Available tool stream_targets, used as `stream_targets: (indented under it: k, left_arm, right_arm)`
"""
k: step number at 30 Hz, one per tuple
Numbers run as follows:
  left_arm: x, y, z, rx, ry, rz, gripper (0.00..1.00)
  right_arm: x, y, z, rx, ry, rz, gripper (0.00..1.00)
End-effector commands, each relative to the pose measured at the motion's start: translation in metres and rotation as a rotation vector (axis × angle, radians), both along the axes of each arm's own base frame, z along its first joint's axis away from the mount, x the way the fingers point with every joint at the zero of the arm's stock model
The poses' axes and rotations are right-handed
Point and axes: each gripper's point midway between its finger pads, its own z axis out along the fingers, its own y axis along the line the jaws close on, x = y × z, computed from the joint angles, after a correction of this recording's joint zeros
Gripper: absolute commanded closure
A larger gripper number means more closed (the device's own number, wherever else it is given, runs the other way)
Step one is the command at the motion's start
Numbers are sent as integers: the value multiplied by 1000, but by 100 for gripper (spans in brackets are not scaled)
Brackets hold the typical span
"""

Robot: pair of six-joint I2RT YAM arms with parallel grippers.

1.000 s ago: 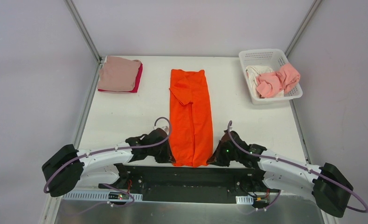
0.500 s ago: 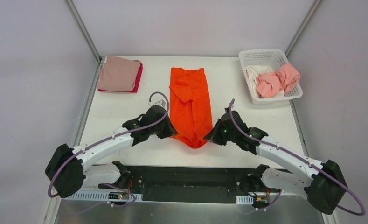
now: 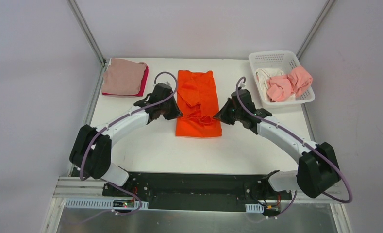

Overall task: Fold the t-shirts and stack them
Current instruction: Fold the folded rectangular tshirt in 1/3 of the way

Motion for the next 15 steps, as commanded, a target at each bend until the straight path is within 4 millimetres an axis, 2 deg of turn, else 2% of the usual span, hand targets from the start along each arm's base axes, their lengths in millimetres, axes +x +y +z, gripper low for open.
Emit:
stream_targets:
  k: [1, 9, 15]
  left_arm:
    - [30, -7, 18, -14, -63, -50, 100]
    - [67, -5, 8, -12, -52, -43, 100]
    - [81, 4, -5, -11, -22, -20, 100]
  right_arm:
    - [36, 11, 23, 50, -86, 34, 100]
    - [78, 15, 13, 68, -81, 41, 100]
    - [99, 16, 1, 62, -64, 32, 100]
